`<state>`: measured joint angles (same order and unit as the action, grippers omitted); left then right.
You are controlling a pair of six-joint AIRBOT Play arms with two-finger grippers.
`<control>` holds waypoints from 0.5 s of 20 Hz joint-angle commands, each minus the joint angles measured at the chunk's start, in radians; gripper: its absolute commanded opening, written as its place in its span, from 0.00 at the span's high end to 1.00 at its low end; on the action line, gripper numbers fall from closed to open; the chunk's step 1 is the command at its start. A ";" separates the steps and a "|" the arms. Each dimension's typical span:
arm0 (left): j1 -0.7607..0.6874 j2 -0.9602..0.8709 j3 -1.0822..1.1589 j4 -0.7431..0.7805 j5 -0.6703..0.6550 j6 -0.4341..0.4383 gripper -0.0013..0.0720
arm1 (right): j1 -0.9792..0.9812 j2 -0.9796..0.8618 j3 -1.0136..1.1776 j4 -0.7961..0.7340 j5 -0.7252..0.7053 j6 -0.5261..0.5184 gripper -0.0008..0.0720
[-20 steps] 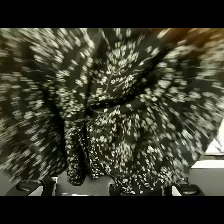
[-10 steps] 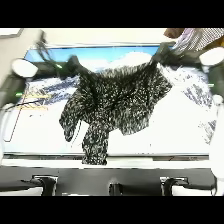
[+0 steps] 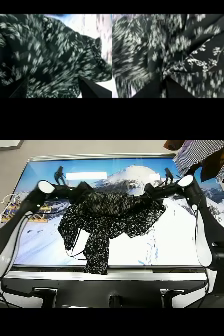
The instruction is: Fold the clothes and pants, and hang the long-sleeved shirts on hangers.
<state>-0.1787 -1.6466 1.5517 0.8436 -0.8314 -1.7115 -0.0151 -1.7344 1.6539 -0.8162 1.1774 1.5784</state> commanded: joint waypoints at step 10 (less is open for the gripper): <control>0.364 0.290 -0.290 0.175 -0.204 0.027 0.00 | 0.286 0.243 -0.588 0.102 -0.074 -0.142 0.24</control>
<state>0.1257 -1.4006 1.3533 0.9966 -1.0191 -1.6855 0.1452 -1.5299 1.2331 -0.7769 1.2816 1.4487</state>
